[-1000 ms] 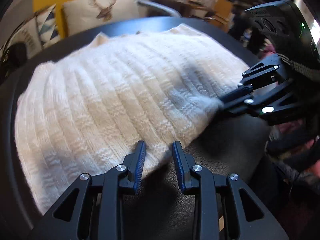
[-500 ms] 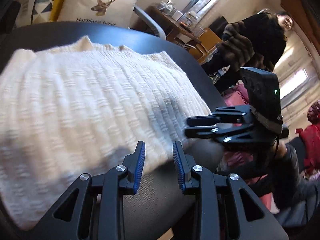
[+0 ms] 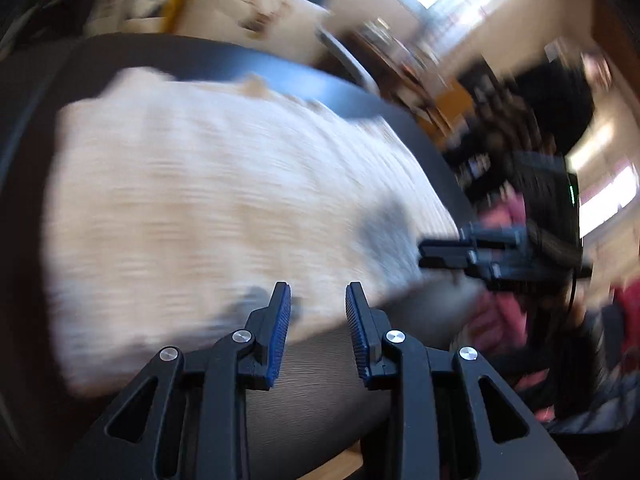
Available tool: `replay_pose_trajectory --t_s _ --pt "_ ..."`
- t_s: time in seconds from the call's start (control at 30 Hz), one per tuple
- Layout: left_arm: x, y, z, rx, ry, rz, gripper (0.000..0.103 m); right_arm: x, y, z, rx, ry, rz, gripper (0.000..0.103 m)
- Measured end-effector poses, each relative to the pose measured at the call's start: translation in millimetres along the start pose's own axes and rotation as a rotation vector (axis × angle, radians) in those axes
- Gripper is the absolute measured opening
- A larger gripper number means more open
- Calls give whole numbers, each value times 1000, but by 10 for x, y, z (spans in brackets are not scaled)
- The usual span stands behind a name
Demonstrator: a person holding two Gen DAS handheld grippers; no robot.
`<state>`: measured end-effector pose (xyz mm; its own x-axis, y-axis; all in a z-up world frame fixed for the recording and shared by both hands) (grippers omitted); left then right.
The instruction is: Fold clothes
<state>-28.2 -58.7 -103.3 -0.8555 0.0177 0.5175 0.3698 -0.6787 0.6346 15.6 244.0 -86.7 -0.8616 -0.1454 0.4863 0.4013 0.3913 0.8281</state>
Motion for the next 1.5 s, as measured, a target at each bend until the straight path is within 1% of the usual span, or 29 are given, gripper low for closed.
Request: replay_pose_trajectory --t_s 0.03,0.07,0.1,0.13,0.2,0.23,0.27,0.3,0.37,0.43,0.5,0.6,0.7,0.77,0.83,0.9,0.97,1.03,1.1,1.13,1.2,1.23,1.27,1.3,1.33,1.37,1.4,1.47,1.5 --pt "24 73 -119 50 36 15 31 -10 -77 -135 5 7 -5 28" --pt "37 142 -232 141 67 25 31 -31 -152 -256 5 16 -12 28" --pt "33 211 -352 174 104 41 31 -112 -213 -316 -16 27 -27 28" --pt "13 319 -452 142 151 67 31 -193 -273 -376 -38 38 -43 28" --pt "-32 561 -638 50 252 126 31 -337 -374 -484 -73 55 -69 28" --pt "-59 701 -711 58 260 157 31 -323 -313 -475 -49 35 -52 28" --pt "-84 798 -749 75 253 174 31 -306 -251 -467 -27 17 -33 28" --pt "-111 873 -778 74 247 185 31 -281 -185 -462 -16 5 -2 28" --pt "-165 982 -809 68 222 196 33 -238 -103 -439 -13 -16 30 28" --pt "-211 1013 -775 77 167 185 37 -219 -138 -374 -32 -54 33 28" --pt "-209 870 -662 55 108 162 38 -215 -216 -309 -53 -96 25 28" --pt "-198 660 -507 46 13 112 38 -275 -283 -269 -53 -121 16 29" --pt "-210 519 -474 77 -54 70 38 -311 -345 -273 -53 -128 9 30" --pt "-205 460 -472 98 -74 55 38 -320 -339 -290 -58 -106 4 31" --pt "-207 550 -487 91 -68 63 38 -330 -335 -317 -63 -91 3 31" --pt "-199 670 -513 89 -62 105 38 -362 -303 -318 -63 -85 5 32" --pt "-186 718 -543 114 -89 121 48 -381 -284 -321 -60 -86 8 33" --pt "-169 674 -596 130 -100 106 50 -382 -296 -337 -58 -85 9 34" --pt "-141 584 -605 87 -102 79 50 -387 -304 -350 -63 -77 12 35" --pt "-127 536 -606 62 -102 65 50 -358 -379 -377 -65 -67 15 35" --pt "-112 438 -607 52 -124 33 50 -338 -441 -413 -67 -47 22 37" --pt "-115 428 -589 48 -133 29 49 -334 -455 -423 -65 -39 26 40" --pt "-120 431 -565 44 -141 29 43 -331 -469 -433 -62 -30 30 43" --pt "-125 434 -542 39 -149 30 32 -328 -481 -443 -60 -23 34 43" --pt "-130 483 -524 47 -168 49 10 -331 -483 -448 -60 -18 38 44" --pt "-133 528 -527 40 -172 63 8 -333 -486 -453 -59 -15 43 46" --pt "-137 530 -546 50 -173 63 6 -332 -494 -454 -52 -17 48 48" --pt "-146 512 -589 85 -179 55 5 -337 -490 -446 -20 -43 61 60" --pt "-150 503 -610 103 -182 51 5 -340 -482 -438 -1 -70 71 63"
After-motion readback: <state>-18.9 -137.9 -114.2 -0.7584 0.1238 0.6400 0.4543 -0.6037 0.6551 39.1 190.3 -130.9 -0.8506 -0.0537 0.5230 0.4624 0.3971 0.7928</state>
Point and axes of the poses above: each gripper's, at about its wrist camera, not at the fingertips, and y roughly against the way its jaws point, z to its right, x to its top, the point moved 2 cm from there along -y, roughly the way its jaws point, and after that the axes turned 7 degrees about z, right-handed, at the moved point
